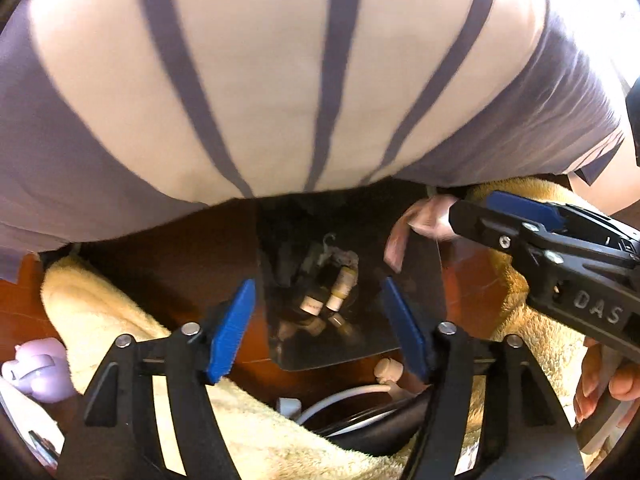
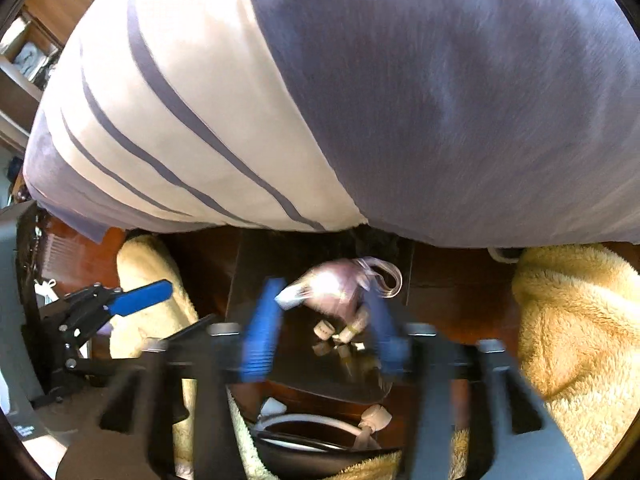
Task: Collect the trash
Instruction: 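Raise both tools back toward the remaining items on the bed, then grasp the blue snack packet with the right tool while the left tool grasps the pom-pom toy, then lower the packet and pom-pom toy into the black bin and open both tools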
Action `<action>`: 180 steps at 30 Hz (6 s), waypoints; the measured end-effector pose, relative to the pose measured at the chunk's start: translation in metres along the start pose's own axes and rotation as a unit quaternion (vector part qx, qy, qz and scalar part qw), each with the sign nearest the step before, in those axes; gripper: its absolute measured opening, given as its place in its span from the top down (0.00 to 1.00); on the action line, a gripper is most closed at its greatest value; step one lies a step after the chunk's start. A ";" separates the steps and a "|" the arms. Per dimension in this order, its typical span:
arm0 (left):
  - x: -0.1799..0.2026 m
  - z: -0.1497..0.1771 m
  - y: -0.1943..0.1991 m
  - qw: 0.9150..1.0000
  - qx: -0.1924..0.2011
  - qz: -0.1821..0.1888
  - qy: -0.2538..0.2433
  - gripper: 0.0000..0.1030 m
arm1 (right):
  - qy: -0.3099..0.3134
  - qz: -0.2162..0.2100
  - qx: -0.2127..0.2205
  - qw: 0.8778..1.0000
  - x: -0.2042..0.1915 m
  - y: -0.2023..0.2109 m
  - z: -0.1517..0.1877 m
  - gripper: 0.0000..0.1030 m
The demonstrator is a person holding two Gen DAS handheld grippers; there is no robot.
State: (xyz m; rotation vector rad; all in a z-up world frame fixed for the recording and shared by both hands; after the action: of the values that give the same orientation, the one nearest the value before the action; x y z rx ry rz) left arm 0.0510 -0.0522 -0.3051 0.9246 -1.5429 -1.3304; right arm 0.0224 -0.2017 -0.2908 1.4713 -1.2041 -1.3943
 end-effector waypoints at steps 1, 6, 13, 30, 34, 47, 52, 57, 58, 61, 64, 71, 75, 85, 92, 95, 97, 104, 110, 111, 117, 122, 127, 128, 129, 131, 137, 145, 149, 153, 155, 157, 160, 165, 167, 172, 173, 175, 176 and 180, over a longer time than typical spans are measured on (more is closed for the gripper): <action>-0.002 0.002 0.007 1.000 0.008 -0.004 0.002 0.34 | 0.000 0.001 0.006 1.000 -0.001 0.004 0.001 0.46; -0.005 0.012 0.040 0.999 0.044 -0.017 0.005 0.21 | 0.004 0.000 0.044 0.999 -0.003 0.036 0.003 0.26; -0.003 0.020 0.098 0.994 0.108 -0.026 0.004 0.08 | 0.010 0.049 0.128 0.991 -0.003 0.102 0.009 0.06; -0.020 -0.024 0.169 0.980 0.196 -0.032 0.018 0.08 | 0.011 0.092 0.227 0.969 0.006 0.174 -0.033 0.03; -0.034 -0.052 0.175 0.977 0.208 -0.038 0.031 0.08 | 0.015 0.102 0.238 0.966 0.004 0.184 -0.063 0.03; -0.071 -0.163 0.186 0.974 0.215 -0.052 0.046 0.08 | 0.032 0.125 0.233 0.964 -0.009 0.175 -0.180 0.03; -0.074 -0.205 0.186 0.973 0.216 -0.069 0.037 0.08 | 0.026 0.128 0.219 0.967 -0.009 0.163 -0.219 0.03; -0.080 -0.244 0.181 0.974 0.211 -0.070 0.038 0.08 | 0.012 0.097 0.202 0.974 -0.010 0.151 -0.258 0.03; -0.080 -0.250 0.181 0.974 0.211 -0.071 0.038 0.08 | 0.009 0.096 0.200 0.975 -0.009 0.148 -0.265 0.04; -0.080 -0.269 0.179 0.973 0.214 -0.076 0.035 0.08 | 0.002 0.073 0.185 0.980 -0.010 0.141 -0.285 0.06; -0.079 -0.285 0.178 0.973 0.217 -0.078 0.032 0.08 | -0.025 0.034 0.166 0.985 -0.004 0.132 -0.305 0.15; -0.076 -0.310 0.172 0.973 0.215 -0.079 0.022 0.09 | -0.069 0.010 0.157 0.985 0.006 0.121 -0.340 0.21; -0.074 -0.324 0.166 0.976 0.205 -0.072 0.013 0.17 | -0.067 0.026 0.152 0.986 0.001 0.116 -0.353 0.36; -0.071 -0.327 0.157 0.981 0.188 -0.052 0.000 0.68 | -0.034 0.067 0.163 0.984 -0.006 0.119 -0.348 0.61; -0.058 -0.291 0.173 0.977 0.205 -0.053 -0.013 0.70 | -0.009 0.074 0.184 0.980 -0.008 0.146 -0.313 0.67; -0.046 -0.267 0.190 0.973 0.221 -0.059 -0.019 0.70 | 0.003 0.076 0.202 0.976 -0.015 0.166 -0.293 0.68; -0.037 -0.250 0.205 0.970 0.234 -0.056 -0.020 0.70 | 0.013 0.085 0.216 0.973 -0.021 0.181 -0.277 0.68; -0.006 -0.199 0.254 0.959 0.279 -0.046 -0.032 0.70 | 0.041 0.118 0.262 0.957 -0.041 0.225 -0.225 0.68; 0.020 -0.151 0.291 0.945 0.320 -0.039 -0.051 0.70 | 0.068 0.127 0.305 0.942 -0.058 0.261 -0.173 0.68; 0.023 -0.145 0.293 0.944 0.324 -0.041 -0.054 0.70 | 0.072 0.125 0.311 0.939 -0.060 0.265 -0.165 0.68; 0.034 -0.105 0.297 0.940 0.335 -0.015 -0.059 0.70 | 0.081 0.111 0.344 0.929 -0.069 0.284 -0.107 0.68; 0.044 -0.073 0.274 0.942 0.331 -0.014 -0.062 0.69 | 0.066 0.111 0.354 0.926 -0.065 0.275 -0.068 0.68; 0.043 -0.040 0.239 0.950 0.308 -0.002 -0.054 0.69 | 0.058 0.126 0.342 0.929 -0.057 0.251 -0.039 0.68; 0.041 -0.035 0.230 0.952 0.300 -0.002 -0.051 0.69 | 0.058 0.128 0.336 0.931 -0.055 0.244 -0.033 0.68; 0.039 -0.031 0.222 0.955 0.292 -0.002 -0.048 0.69 | 0.058 0.130 0.331 0.933 -0.054 0.238 -0.029 0.68; 0.036 -0.024 0.205 0.960 0.275 -0.004 -0.046 0.69 | 0.056 0.137 0.316 0.937 -0.050 0.223 -0.022 0.68; 0.027 -0.008 0.170 0.971 0.234 0.008 -0.044 0.69 | 0.060 0.151 0.266 0.950 -0.039 0.174 -0.008 0.68; 0.016 0.002 0.119 0.983 0.181 0.003 -0.034 0.69 | 0.060 0.147 0.200 0.967 -0.026 0.122 0.005 0.68; 0.013 0.007 0.095 0.987 0.155 0.003 -0.028 0.69 | 0.063 0.141 0.170 0.973 -0.023 0.096 0.008 0.68; 0.011 0.011 0.072 0.991 0.130 0.001 -0.025 0.69 | 0.064 0.136 0.147 0.978 -0.022 0.077 0.009 0.68; 0.010 0.013 0.062 0.993 0.117 0.002 -0.023 0.69 | 0.063 0.135 0.136 0.979 -0.020 0.068 0.010 0.68; 0.010 0.013 0.052 0.994 0.105 0.000 -0.023 0.69 | 0.061 0.134 0.124 0.981 -0.018 0.059 0.010 0.68; 0.009 0.013 0.035 0.996 0.082 0.000 -0.021 0.69 | 0.056 0.129 0.109 0.984 -0.014 0.048 0.011 0.68; 0.004 0.013 0.014 0.998 0.056 -0.002 -0.017 0.69 | 0.048 0.107 0.081 0.990 -0.008 0.031 0.010 0.68; 0.002 0.013 0.004 0.999 0.041 0.004 -0.016 0.69 | 0.045 0.095 0.069 0.992 -0.007 0.024 0.009 0.68; 0.007 0.008 -0.012 0.999 0.013 0.024 -0.022 0.69 | 0.039 0.077 0.044 0.995 -0.004 0.007 0.007 0.68; 0.007 0.007 -0.015 0.999 0.007 0.026 -0.023 0.69 | 0.037 0.074 0.039 0.996 -0.003 0.004 0.007 0.67; 0.006 0.005 -0.019 0.999 -0.002 0.031 -0.022 0.68 | 0.035 0.073 0.032 0.996 -0.002 -0.001 0.005 0.66; 0.006 0.004 -0.021 0.999 -0.007 0.035 -0.021 0.68 | 0.034 0.072 0.028 0.996 -0.002 -0.004 0.004 0.65; 0.006 0.004 -0.025 0.999 -0.015 0.039 -0.015 0.61 | 0.029 0.065 0.016 0.997 0.001 -0.009 -0.001 0.63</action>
State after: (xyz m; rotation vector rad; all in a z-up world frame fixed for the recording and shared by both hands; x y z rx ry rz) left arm 0.0450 -0.0604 -0.3296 0.8218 -1.5630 -1.3140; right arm 0.0242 -0.2001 -0.3000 1.4184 -1.2669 -1.2421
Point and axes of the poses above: each gripper's, at about its wrist camera, not at the fingertips, and y roughly against the way its jaws point, x to its right, z to its underside, the point moved 3 cm from there along -y, roughly the way its jaws point, and after that the axes turned 13 degrees about -x, right-handed, at the moved point
